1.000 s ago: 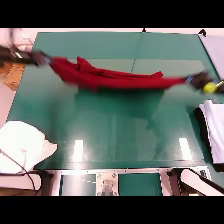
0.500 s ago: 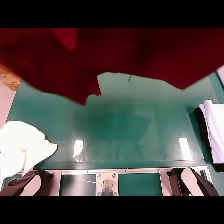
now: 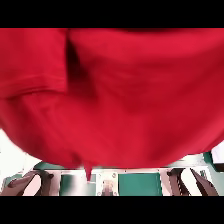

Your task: Fold the shirts.

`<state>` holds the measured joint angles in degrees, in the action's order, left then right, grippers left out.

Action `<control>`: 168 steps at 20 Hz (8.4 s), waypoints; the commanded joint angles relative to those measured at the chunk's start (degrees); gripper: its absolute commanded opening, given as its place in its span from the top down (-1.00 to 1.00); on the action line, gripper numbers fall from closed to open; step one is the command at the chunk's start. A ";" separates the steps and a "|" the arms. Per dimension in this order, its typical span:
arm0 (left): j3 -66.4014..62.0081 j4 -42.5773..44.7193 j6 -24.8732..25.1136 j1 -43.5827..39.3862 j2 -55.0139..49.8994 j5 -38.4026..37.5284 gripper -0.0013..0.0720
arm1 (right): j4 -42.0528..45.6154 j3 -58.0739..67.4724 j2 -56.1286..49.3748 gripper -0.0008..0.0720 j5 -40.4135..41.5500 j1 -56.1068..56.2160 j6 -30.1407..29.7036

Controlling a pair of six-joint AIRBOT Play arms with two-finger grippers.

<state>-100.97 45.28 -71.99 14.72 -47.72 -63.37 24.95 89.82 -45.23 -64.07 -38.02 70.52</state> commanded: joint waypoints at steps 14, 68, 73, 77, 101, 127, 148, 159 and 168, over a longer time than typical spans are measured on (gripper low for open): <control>20.96 -13.70 15.47 -7.52 -49.00 23.93 0.89 | -4.33 -23.04 -48.74 0.94 23.47 18.60 -11.63; 65.57 14.86 -6.93 4.61 -13.66 -8.92 -0.72 | 34.71 -71.58 3.39 0.04 3.85 11.08 22.82; 74.53 6.23 -3.98 -1.27 -14.78 8.72 -0.72 | 23.78 -79.73 3.02 0.04 13.42 11.10 20.70; 74.18 -4.37 0.72 -6.93 -22.67 14.73 -0.72 | 14.56 -81.11 -0.76 -0.02 17.88 11.78 17.25; 59.84 7.30 -5.97 -7.17 -5.03 -9.18 0.89 | 25.94 -63.63 2.32 0.94 3.02 9.84 18.93; 6.25 -18.21 6.93 -0.50 -54.40 -6.58 -0.69 | 22.08 -3.98 -56.19 -0.41 -6.49 10.38 5.22; 6.25 -1.99 4.20 -35.08 -62.25 9.25 0.89 | 23.06 6.27 -58.86 0.94 -22.97 17.33 0.28; 2.95 -15.43 2.99 -47.89 -71.17 25.55 0.89 | 13.75 12.09 -43.34 0.94 -31.58 22.43 1.90; -6.19 -16.72 3.04 -42.75 -72.59 4.59 0.89 | 13.11 12.04 -41.44 0.94 -31.61 23.58 4.39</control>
<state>-103.24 28.53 -69.08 -30.76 -120.27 -48.18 38.30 101.84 -86.98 -95.59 -14.96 74.06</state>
